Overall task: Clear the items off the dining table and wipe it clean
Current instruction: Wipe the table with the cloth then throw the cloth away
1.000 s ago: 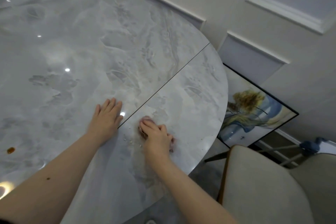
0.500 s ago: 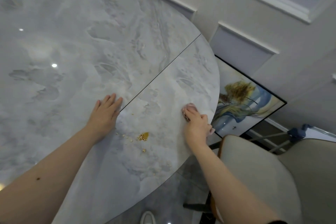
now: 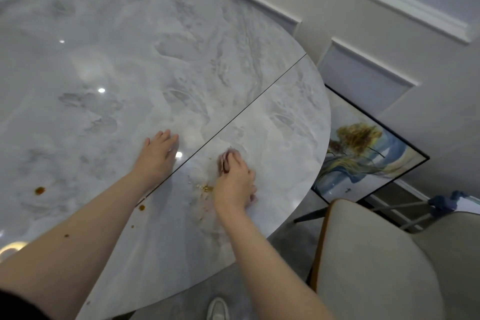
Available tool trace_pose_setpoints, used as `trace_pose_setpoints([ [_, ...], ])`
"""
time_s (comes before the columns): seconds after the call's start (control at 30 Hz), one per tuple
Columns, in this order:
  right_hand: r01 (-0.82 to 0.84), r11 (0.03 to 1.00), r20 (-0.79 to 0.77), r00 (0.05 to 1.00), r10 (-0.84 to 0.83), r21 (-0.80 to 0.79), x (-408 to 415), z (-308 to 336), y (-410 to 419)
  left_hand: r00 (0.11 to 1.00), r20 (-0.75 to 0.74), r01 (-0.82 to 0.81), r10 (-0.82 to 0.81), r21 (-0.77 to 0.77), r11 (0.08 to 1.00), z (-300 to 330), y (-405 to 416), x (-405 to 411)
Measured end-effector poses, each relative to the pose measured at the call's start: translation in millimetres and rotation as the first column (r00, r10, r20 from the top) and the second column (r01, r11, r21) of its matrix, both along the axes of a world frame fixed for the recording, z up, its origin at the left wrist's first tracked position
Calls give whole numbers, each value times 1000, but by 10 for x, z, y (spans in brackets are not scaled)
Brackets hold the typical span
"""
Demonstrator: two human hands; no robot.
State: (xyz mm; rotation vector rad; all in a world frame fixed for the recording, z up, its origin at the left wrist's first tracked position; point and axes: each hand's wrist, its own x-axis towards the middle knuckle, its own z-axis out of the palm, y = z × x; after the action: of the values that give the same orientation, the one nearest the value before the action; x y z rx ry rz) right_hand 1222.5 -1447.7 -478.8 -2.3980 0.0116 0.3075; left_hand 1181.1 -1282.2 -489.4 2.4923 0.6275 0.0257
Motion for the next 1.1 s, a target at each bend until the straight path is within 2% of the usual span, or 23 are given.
trace_pose_setpoints([
  [0.07, -102, 993, 22, 995, 101, 51, 328, 57, -12, 999, -21, 41, -40, 31, 999, 11, 14, -71],
  [0.17, -464, 886, 8, 886, 464, 28, 580, 92, 20, 995, -30, 97, -94, 101, 990, -45, 21, -154],
  [0.2, -506, 861, 70, 862, 502, 47, 626, 7, 35, 995, -29, 98, -96, 104, 990, -55, 24, -163],
  [0.23, -538, 842, 99, 837, 538, -27, 590, -20, 57, 995, -38, 96, -92, 106, 990, -61, 39, -170],
  [0.3, -551, 822, 174, 804, 569, -144, 506, -96, 64, 994, -62, 98, -91, 114, 989, -62, 48, -166],
  [0.33, -581, 800, 229, 767, 600, -150, 443, -134, 38, 993, -72, 98, -90, 124, 987, -68, 46, -160],
  [0.4, -640, 759, 278, 712, 645, -122, 302, -200, -26, 993, -93, 87, -76, 126, 988, -77, 38, -161],
  [0.53, -680, 732, 356, 675, 646, -38, 0, -348, -151, 997, -67, 55, -48, 108, 993, -42, 9, -142],
  [0.6, -703, 709, 401, 632, 663, -66, -139, -324, -251, 999, -49, 17, -15, 44, 999, 1, -21, -142],
  [0.73, -795, 601, 272, 563, 781, -82, -353, -152, -415, 999, -33, -10, 9, -25, 1000, 57, -82, -234],
  [0.8, -760, 644, 293, 599, 746, -86, -273, -99, -472, 999, -39, -13, 12, -31, 999, 85, -76, -302],
  [0.87, -616, 775, 320, 713, 624, -138, -75, -93, -534, 999, -30, -42, 40, -36, 998, 100, -46, -410],
  [0.97, -422, 875, 157, 872, 463, -238, 85, -71, -622, 996, -21, -83, 83, -32, 996, 105, -16, -636],
  [1.03, -320, 907, 49, 937, 345, -272, -42, -30, -611, 996, -11, -88, 88, -37, 995, 116, -35, -775],
  [1.1, -215, 940, 8, 974, 225, -263, -328, 6, -478, 996, 2, -93, 93, -41, 995, 115, -61, -902],
])
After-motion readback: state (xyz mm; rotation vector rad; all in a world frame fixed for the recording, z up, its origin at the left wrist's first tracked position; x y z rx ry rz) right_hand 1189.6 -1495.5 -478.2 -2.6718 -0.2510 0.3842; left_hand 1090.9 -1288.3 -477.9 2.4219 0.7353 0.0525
